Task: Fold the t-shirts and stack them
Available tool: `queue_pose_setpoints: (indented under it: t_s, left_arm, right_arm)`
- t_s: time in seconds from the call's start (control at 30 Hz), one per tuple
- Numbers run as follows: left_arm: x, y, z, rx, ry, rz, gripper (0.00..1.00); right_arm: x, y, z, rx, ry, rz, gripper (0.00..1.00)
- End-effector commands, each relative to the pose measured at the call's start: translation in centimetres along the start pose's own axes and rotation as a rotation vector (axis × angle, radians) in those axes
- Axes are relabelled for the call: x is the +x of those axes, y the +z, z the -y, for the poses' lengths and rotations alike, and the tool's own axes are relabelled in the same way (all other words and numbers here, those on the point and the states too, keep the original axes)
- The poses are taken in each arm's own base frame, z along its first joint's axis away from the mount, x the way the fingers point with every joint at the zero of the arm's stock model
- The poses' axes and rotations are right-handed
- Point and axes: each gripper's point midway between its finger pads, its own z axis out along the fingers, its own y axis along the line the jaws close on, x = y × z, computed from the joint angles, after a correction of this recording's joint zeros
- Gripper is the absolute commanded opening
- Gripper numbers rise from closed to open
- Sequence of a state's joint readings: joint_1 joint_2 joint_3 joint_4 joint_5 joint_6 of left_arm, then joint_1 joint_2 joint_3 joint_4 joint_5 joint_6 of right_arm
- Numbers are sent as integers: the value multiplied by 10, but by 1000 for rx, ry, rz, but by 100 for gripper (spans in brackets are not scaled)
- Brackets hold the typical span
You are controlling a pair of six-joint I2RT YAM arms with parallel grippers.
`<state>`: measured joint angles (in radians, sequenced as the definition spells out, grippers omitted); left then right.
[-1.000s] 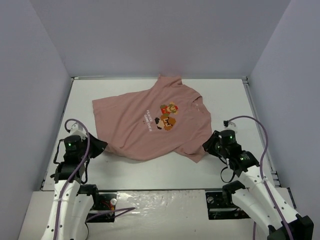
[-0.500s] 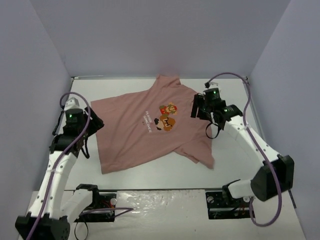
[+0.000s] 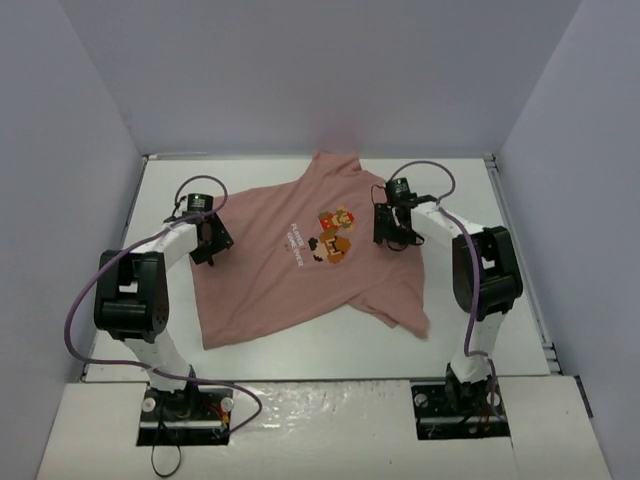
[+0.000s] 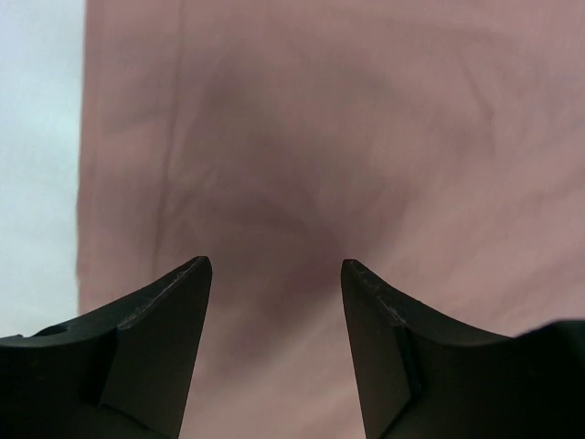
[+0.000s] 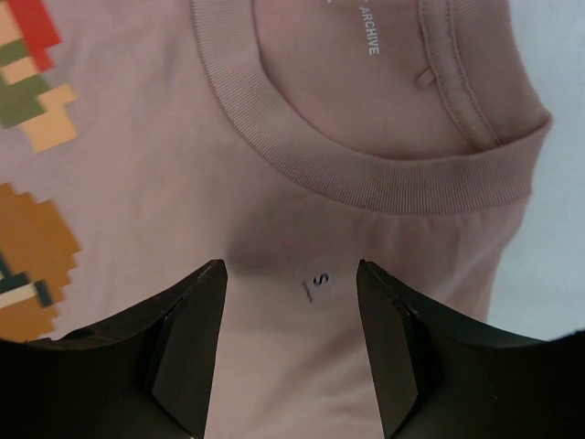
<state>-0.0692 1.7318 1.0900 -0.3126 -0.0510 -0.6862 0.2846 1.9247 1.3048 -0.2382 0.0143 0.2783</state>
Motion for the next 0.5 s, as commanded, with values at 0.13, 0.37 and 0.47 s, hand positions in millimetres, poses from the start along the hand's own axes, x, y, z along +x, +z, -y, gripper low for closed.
queue_pose_setpoints:
  t_s: [0.13,0.37,0.47]
  left_arm:
    - [-80,56,28,-43,33,86,53]
    - [-123,96,60,-9,105,77,52]
    - [-165,88,95,96,135,158,53]
  right_arm:
    - [-39,60,19,25,87,44,55]
    - [-72,85,44,18,171,69,55]
    - [-112,64,37,-37,166,153,56]
